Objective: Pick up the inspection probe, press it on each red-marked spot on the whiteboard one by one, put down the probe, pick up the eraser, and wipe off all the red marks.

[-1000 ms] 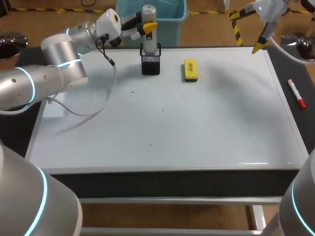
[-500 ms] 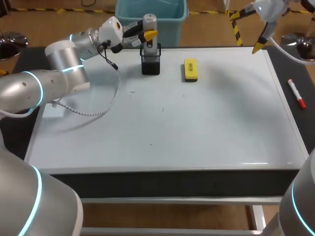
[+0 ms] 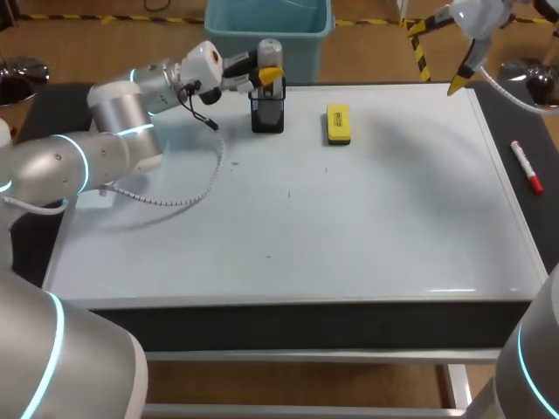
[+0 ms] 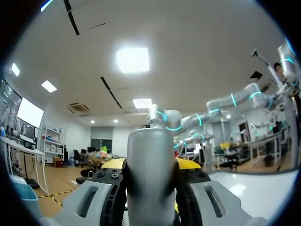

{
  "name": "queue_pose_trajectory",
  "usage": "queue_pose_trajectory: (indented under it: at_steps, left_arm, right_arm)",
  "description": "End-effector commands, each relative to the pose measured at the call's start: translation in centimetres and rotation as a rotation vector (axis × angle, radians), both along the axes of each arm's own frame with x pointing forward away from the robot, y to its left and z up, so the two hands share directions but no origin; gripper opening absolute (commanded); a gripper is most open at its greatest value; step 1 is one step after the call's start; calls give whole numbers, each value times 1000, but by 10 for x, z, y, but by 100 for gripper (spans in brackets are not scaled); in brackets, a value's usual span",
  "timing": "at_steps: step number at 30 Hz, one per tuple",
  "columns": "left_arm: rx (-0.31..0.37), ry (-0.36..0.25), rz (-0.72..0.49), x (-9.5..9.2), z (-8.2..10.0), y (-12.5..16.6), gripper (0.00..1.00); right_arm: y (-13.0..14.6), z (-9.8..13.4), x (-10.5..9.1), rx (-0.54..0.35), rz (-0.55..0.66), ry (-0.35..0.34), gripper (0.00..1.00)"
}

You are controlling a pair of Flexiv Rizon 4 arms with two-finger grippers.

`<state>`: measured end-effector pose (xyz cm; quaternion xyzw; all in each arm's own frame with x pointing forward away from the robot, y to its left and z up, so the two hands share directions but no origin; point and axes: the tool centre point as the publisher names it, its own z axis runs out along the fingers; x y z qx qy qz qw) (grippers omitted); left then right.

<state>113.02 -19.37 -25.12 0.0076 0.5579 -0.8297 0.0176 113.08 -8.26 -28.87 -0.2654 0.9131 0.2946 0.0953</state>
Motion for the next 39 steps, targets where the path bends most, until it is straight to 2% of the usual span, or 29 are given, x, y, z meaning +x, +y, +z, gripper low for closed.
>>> queue_pose_trajectory:
  at_steps: [1,9,10,11,12,16,20,22,24,26,30,33,34,36,37,39]
  left_arm:
    - [2,-3,-29,5,-4,-2,0]
    - [17,0,-30,4,-8,-3,0]
    - [17,-3,-31,3,-8,-3,10]
    - [20,-5,-30,3,-8,-3,41]
    - [21,-4,-28,2,-8,-3,100]
    - [34,-15,-18,1,-3,1,100]
    - [91,-24,4,0,4,8,100]
    - [145,-26,32,-1,6,14,100]
    - [158,-28,45,-2,9,20,100]
    - [192,-33,77,-4,12,28,100]
    - [306,-23,157,-7,17,43,100]
    - [349,-1,210,-9,20,55,100]
    - [393,7,245,-10,21,60,100]
    - [421,8,289,-12,21,67,100]
    - [461,10,319,-13,22,72,100]
    - [481,28,352,-15,22,78,100]
  right_arm:
    - [0,1,1,-4,3,1,100]
    - [0,1,1,-4,3,1,100]
    - [0,1,1,-4,3,1,100]
    - [0,1,1,-4,3,1,100]
    - [0,1,1,-4,3,1,100]
    - [0,1,1,-4,3,1,100]
    - [0,1,1,-4,3,1,100]
    - [0,1,1,-4,3,1,100]
    - [0,1,1,-4,3,1,100]
    - [0,1,1,-4,3,1,100]
    - [0,1,1,-4,3,1,100]
    - [0,1,1,-4,3,1,100]
    - [0,1,1,-4,3,1,100]
    - [0,1,1,-4,3,1,100]
    - [0,1,1,-4,3,1,100]
    - [0,1,1,-4,3,1,100]
